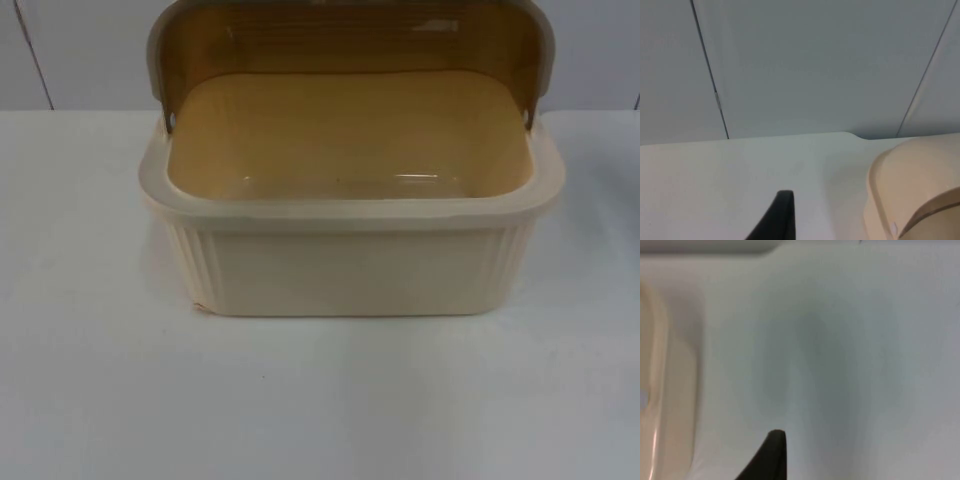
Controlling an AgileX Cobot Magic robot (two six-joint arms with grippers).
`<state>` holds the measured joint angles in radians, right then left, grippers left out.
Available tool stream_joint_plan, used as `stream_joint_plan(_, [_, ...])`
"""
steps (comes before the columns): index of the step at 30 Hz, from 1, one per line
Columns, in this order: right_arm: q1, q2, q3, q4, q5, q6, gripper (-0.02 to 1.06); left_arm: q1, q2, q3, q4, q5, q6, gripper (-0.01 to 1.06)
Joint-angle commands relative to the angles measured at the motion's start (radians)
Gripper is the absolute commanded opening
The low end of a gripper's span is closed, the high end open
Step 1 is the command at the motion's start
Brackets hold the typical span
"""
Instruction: Open the box lid with the left hand, place the block into the box with the right hand, then close the box lid with the left hand.
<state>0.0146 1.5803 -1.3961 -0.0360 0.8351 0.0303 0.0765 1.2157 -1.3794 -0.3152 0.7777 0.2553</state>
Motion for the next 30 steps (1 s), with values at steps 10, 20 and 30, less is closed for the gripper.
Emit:
stream_joint_plan(10, [0.023, 0.060, 0.353, 0.125, -0.235, -0.174, 1.05, 0.003, -0.008, 0.000, -0.007, 0.005, 0.021, 1.02])
stream_joint_plan(20, [0.091, 0.060, 0.494, 0.113, -0.364, -0.162, 1.05, 0.003, -0.008, 0.000, 0.005, 0.005, 0.026, 1.02])
stream_joint_plan(30, [0.091, 0.060, 0.555, 0.072, -0.317, -0.239, 1.05, 0.003, -0.008, 0.000, 0.011, 0.009, 0.026, 1.02])
